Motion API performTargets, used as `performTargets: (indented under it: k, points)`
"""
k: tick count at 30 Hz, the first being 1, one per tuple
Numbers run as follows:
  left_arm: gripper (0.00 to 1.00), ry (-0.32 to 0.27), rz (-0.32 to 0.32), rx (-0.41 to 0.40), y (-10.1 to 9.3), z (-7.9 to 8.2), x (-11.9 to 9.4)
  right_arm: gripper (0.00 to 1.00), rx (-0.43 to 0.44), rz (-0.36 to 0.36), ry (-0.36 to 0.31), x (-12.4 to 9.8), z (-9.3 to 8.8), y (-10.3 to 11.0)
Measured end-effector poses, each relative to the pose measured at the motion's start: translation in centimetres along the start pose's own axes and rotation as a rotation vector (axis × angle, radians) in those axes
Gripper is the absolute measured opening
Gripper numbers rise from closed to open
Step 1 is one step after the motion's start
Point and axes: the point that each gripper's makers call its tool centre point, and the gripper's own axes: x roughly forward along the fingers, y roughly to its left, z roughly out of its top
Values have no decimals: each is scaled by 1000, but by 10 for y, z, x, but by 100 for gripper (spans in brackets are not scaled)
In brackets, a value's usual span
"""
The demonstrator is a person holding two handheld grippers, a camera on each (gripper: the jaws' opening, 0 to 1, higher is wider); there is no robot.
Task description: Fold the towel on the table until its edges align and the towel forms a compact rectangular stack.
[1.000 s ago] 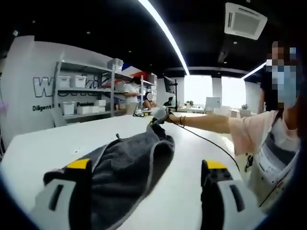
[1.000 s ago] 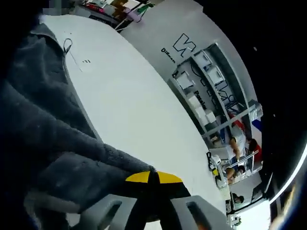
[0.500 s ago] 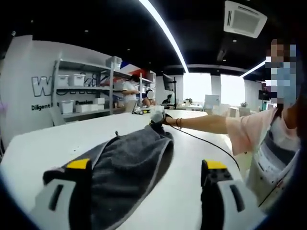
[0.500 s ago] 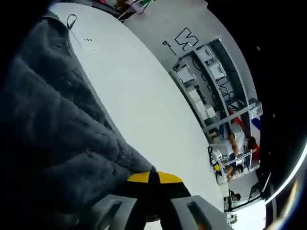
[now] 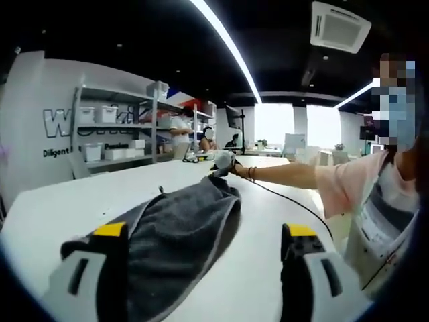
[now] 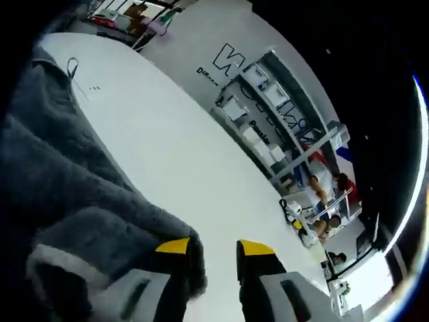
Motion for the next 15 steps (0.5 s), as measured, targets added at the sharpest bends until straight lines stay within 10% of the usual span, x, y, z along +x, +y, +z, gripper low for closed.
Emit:
performTargets:
  k: [5, 15]
  points:
    - [99, 1, -3, 1, -2, -1, 1, 38, 85, 25, -91, -32, 24, -27]
    - [99, 19, 3, -4, -1, -6, 3, 85, 184, 351, -165, -129, 47, 13]
